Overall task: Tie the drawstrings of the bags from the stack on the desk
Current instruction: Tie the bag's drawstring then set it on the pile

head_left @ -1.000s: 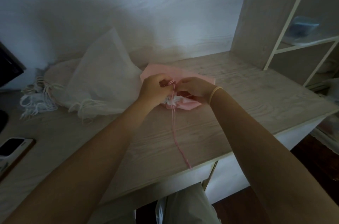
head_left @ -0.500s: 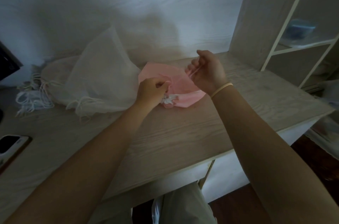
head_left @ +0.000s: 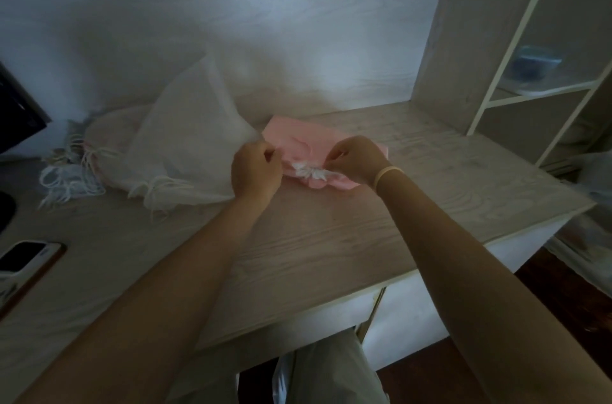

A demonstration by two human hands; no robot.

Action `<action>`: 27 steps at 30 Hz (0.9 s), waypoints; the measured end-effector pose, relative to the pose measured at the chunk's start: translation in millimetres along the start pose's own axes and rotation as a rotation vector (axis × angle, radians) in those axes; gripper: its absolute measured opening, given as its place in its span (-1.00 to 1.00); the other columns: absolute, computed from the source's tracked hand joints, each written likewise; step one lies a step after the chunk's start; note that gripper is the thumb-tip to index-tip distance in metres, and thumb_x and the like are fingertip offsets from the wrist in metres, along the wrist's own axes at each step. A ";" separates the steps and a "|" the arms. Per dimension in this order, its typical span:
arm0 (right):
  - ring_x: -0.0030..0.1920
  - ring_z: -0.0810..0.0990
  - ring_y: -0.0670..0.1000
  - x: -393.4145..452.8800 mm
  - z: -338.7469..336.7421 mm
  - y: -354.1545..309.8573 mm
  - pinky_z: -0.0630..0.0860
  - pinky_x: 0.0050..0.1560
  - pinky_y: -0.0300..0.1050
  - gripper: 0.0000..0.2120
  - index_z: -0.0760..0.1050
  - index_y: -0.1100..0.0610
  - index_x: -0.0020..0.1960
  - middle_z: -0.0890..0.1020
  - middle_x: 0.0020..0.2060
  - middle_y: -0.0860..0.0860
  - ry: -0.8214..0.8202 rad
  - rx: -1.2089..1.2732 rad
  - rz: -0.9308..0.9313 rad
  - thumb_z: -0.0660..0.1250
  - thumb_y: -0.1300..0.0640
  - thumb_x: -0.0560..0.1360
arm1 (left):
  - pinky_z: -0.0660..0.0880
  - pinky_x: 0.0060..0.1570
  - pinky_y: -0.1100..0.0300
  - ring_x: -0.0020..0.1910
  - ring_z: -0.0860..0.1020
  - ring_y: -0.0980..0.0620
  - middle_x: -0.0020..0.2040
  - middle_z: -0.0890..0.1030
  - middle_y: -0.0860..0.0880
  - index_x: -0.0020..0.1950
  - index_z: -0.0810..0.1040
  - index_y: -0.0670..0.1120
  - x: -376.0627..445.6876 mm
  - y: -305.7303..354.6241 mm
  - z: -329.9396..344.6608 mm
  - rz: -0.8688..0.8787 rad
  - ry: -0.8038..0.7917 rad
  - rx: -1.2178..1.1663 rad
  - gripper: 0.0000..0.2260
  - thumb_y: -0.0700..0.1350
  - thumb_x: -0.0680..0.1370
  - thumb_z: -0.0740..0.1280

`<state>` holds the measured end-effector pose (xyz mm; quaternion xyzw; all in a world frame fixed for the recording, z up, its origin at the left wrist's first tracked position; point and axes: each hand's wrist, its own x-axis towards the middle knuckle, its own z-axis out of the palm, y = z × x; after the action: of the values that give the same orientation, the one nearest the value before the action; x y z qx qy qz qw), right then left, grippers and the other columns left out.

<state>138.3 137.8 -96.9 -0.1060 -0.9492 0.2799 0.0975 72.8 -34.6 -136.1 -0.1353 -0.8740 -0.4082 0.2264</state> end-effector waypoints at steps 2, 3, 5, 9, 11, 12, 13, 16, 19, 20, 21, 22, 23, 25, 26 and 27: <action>-0.09 0.64 0.03 1.6 1.5 5.1 0.55 0.10 -0.03 -0.85 0.69 0.14 -0.07 0.71 -0.12 0.06 0.070 0.041 0.040 0.45 0.10 0.41 | 0.24 -0.29 0.19 -0.29 0.51 -0.04 -0.35 0.56 -0.04 -0.28 0.61 -0.14 -2.9 2.3 -5.5 -0.082 0.000 -0.023 -0.71 0.03 0.53 0.36; -0.10 0.64 0.02 1.5 2.1 7.0 0.55 0.09 -0.04 -0.86 0.69 0.14 -0.08 0.71 -0.12 0.06 0.084 0.051 0.051 0.45 0.11 0.41 | 0.27 -0.29 0.19 -0.27 0.53 -0.06 -0.32 0.59 -0.07 -0.26 0.63 -0.14 -3.1 1.9 -8.2 -0.138 -0.005 -0.044 -0.72 0.03 0.52 0.37; -0.10 0.64 0.01 0.1 1.4 10.3 0.55 0.08 -0.07 -0.85 0.69 0.15 -0.08 0.71 -0.13 0.05 0.088 0.044 0.058 0.46 0.10 0.40 | 0.38 -0.23 0.18 -0.16 0.58 -0.11 -0.19 0.65 -0.11 -0.19 0.64 -0.13 0.1 -0.1 -15.7 -0.261 0.004 -0.052 -0.83 -0.05 0.48 0.36; -0.19 0.60 -0.01 -4.9 -1.2 15.3 0.49 -0.06 -0.17 -0.83 0.69 0.18 -0.07 0.67 -0.21 0.04 0.067 0.076 0.053 0.49 0.12 0.40 | 0.41 0.15 0.01 0.25 0.43 -0.20 0.25 0.45 -0.19 0.22 0.45 -0.13 7.2 -11.2 -28.5 -0.424 -0.001 0.164 -0.60 -0.22 0.40 0.38; -0.22 0.57 -0.03 -4.9 1.2 13.4 0.46 -0.08 -0.20 -0.83 0.69 0.19 -0.06 0.64 -0.25 0.02 0.063 0.081 0.044 0.48 0.13 0.40 | 0.36 0.20 -0.01 0.28 0.38 -0.20 0.28 0.41 -0.18 0.28 0.39 -0.14 5.6 -9.4 -28.0 -0.304 0.056 0.186 -0.51 -0.23 0.37 0.40; -0.22 0.57 -0.02 -4.1 3.0 12.0 0.48 -0.07 -0.18 -0.83 0.69 0.19 -0.07 0.64 -0.25 0.02 0.064 0.085 0.040 0.48 0.12 0.40 | 0.37 0.15 0.03 0.23 0.42 -0.18 0.22 0.47 -0.17 0.23 0.43 -0.14 3.8 -5.0 -25.6 -0.204 0.049 0.118 -0.58 -0.22 0.39 0.39; -0.23 0.57 -0.02 -3.7 4.5 10.3 0.49 -0.08 -0.17 -0.83 0.69 0.19 -0.07 0.64 -0.25 0.02 0.067 0.093 0.037 0.48 0.11 0.40 | 0.39 0.04 0.10 0.13 0.48 -0.14 0.13 0.53 -0.14 0.15 0.48 -0.13 1.8 0.3 -21.0 -0.129 -0.009 0.032 -0.70 -0.22 0.43 0.36; -0.27 0.54 -0.03 -2.6 8.3 8.1 0.48 -0.13 -0.15 -0.84 0.69 0.19 -0.09 0.62 -0.29 0.01 0.088 0.149 0.047 0.47 0.12 0.41 | 0.35 -0.09 0.19 -0.06 0.49 -0.03 -0.04 0.55 -0.04 0.07 0.47 -0.11 -4.4 24.5 -10.8 -0.176 -0.334 -0.123 -0.86 -0.16 0.52 0.26; -0.24 0.56 -0.01 -3.1 9.7 9.2 0.51 -0.09 -0.13 -0.85 0.68 0.21 -0.10 0.63 -0.29 0.05 0.114 0.209 0.060 0.48 0.14 0.40 | 0.48 -0.19 0.15 -0.26 0.53 0.00 -0.21 0.51 -0.07 -0.02 0.42 -0.09 -9.3 39.6 -1.9 -0.312 -0.444 -0.320 -0.89 -0.14 0.50 0.30; -0.24 0.56 -0.01 -3.3 9.4 11.2 0.50 -0.09 -0.15 -0.85 0.68 0.21 -0.10 0.63 -0.29 0.05 0.127 0.214 0.063 0.48 0.13 0.40 | 0.48 -0.32 0.19 -0.40 0.50 0.04 -0.28 0.48 -0.07 -0.04 0.40 -0.08 -11.2 43.5 -0.5 -0.357 -0.486 -0.344 -0.90 -0.12 0.51 0.29; -0.24 0.56 -0.02 -3.3 9.5 12.3 0.48 -0.12 -0.17 -0.85 0.68 0.21 -0.10 0.62 -0.30 0.04 0.136 0.215 0.063 0.48 0.13 0.40 | 0.42 -0.47 0.22 -0.53 0.43 0.05 -0.35 0.43 -0.06 -0.08 0.39 -0.08 -12.4 45.7 -0.9 -0.421 -0.541 -0.362 -0.90 -0.08 0.53 0.27; -0.25 0.55 -0.03 -3.2 9.8 13.8 0.45 -0.13 -0.19 -0.85 0.69 0.20 -0.10 0.62 -0.30 0.03 0.140 0.212 0.064 0.48 0.13 0.40 | 0.34 -0.55 0.24 -0.59 0.35 0.02 -0.40 0.37 -0.05 -0.13 0.39 -0.08 -13.2 46.6 -2.5 -0.481 -0.595 -0.370 -0.87 -0.04 0.54 0.25; -0.25 0.55 -0.04 -2.9 9.9 14.7 0.44 -0.14 -0.20 -0.85 0.69 0.20 -0.10 0.61 -0.31 0.02 0.141 0.208 0.064 0.47 0.12 0.40 | 0.30 -0.54 0.26 -0.59 0.30 0.01 -0.41 0.33 -0.05 -0.18 0.39 -0.08 -12.3 46.9 -4.7 -0.516 -0.619 -0.379 -0.83 -0.01 0.54 0.24; -0.25 0.55 -0.03 -2.4 11.2 16.6 0.46 -0.13 -0.18 -0.85 0.69 0.20 -0.11 0.62 -0.30 0.03 0.136 0.198 0.066 0.48 0.12 0.40 | 0.37 -0.44 0.22 -0.49 0.37 -0.01 -0.36 0.41 -0.07 -0.25 0.44 -0.07 -7.7 47.8 -7.4 -0.476 -0.569 -0.392 -0.82 -0.04 0.53 0.26; -0.26 0.55 -0.03 -2.1 11.9 16.7 0.47 -0.13 -0.17 -0.85 0.69 0.20 -0.11 0.63 -0.30 0.04 0.131 0.197 0.064 0.48 0.12 0.40 | 0.42 -0.37 0.18 -0.40 0.44 -0.02 -0.30 0.49 -0.07 -0.25 0.47 -0.05 -5.5 49.7 -9.8 -0.431 -0.528 -0.410 -0.84 -0.08 0.53 0.28; -0.27 0.55 -0.03 -2.0 12.3 16.2 0.47 -0.14 -0.17 -0.85 0.69 0.20 -0.12 0.64 -0.30 0.05 0.122 0.199 0.059 0.48 0.12 0.39 | 0.44 -0.31 0.16 -0.32 0.49 -0.02 -0.25 0.53 -0.06 -0.23 0.51 -0.05 -4.4 52.6 -12.3 -0.394 -0.505 -0.438 -0.87 -0.12 0.53 0.29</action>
<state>139.7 144.3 -116.2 -0.1405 -0.9055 0.3684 0.1570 102.3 -11.3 -97.1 -0.1064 -0.8036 -0.5746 -0.1130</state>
